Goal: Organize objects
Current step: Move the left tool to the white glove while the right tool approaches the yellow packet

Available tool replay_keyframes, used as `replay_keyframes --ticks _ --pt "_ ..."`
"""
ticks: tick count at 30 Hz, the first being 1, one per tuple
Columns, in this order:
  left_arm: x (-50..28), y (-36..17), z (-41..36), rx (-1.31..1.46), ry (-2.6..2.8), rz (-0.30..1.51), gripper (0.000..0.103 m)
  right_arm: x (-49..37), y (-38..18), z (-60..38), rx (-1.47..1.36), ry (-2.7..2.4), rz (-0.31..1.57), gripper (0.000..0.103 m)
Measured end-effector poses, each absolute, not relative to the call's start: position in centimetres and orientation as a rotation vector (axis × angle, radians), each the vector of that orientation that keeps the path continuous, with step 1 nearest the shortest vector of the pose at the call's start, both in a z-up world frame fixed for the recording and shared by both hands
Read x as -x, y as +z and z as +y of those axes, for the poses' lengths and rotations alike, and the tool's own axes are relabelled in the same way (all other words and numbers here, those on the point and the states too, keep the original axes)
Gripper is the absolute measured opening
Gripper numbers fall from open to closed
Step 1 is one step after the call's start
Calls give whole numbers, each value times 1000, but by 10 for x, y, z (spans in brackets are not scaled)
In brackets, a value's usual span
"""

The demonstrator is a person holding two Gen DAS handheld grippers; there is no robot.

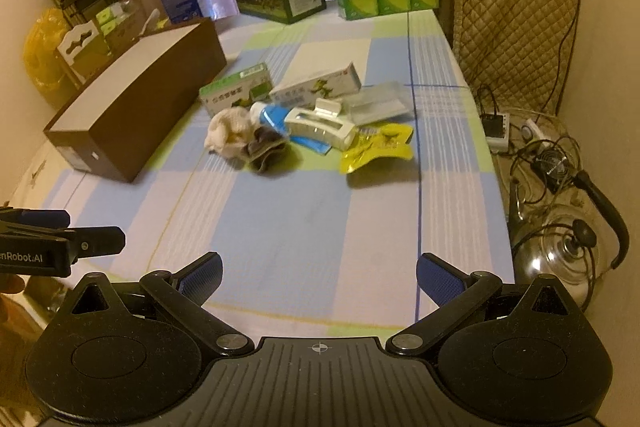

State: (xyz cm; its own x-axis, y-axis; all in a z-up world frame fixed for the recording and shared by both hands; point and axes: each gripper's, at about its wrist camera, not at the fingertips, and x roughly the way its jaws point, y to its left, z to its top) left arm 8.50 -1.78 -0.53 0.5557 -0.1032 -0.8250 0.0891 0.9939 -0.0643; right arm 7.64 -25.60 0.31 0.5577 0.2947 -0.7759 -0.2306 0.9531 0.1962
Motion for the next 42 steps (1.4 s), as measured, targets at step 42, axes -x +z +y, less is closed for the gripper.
replay_keyframes --ticks 42 --pt "-328 -100 -7 13 -305 1070 77 -175 -37 -303 -411 -156 923 94"
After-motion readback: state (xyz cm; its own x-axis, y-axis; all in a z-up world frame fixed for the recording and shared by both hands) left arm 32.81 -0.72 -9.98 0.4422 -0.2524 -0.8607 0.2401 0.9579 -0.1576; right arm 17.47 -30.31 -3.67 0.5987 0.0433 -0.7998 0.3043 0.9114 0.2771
